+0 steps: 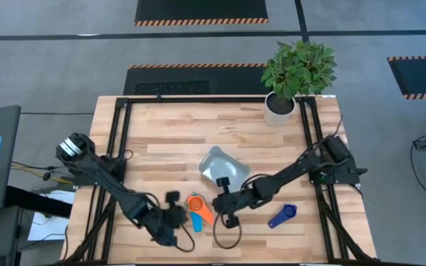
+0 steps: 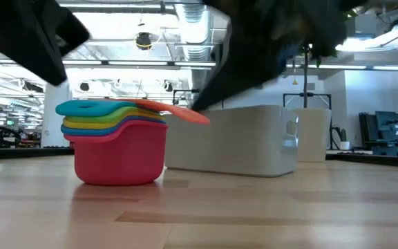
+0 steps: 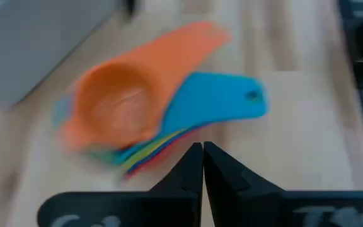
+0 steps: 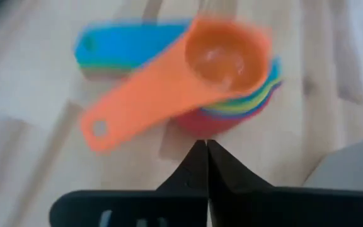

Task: Nest measuring cups in basket
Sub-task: Stack the orange measuring cup on top of the light blue measuring cup, then stack the dark blue measuring cup on top of the orange measuring cup

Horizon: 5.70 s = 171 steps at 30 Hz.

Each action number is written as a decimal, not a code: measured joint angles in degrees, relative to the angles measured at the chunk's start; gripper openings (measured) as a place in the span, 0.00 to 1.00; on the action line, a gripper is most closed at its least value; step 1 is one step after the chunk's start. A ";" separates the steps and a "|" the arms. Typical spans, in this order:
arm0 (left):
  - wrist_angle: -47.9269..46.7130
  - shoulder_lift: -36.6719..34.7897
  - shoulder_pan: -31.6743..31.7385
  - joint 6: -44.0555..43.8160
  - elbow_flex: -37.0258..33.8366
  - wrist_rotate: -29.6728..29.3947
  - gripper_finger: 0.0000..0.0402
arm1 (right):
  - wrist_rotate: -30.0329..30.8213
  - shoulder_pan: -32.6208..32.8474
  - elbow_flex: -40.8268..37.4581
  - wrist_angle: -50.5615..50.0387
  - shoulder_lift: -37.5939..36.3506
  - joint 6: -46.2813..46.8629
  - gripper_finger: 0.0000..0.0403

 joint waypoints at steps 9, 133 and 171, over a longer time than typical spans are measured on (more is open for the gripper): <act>1.92 4.03 1.99 -0.61 -0.05 7.57 0.00 | 0.24 0.00 8.38 -11.98 5.10 -3.27 0.07; 26.55 48.98 27.37 21.50 57.50 6.32 0.27 | -8.90 42.68 -36.88 -36.22 -36.11 74.29 0.25; -11.09 48.25 25.42 8.31 69.13 3.64 0.27 | 15.51 43.33 -34.18 -42.73 -36.13 71.71 0.23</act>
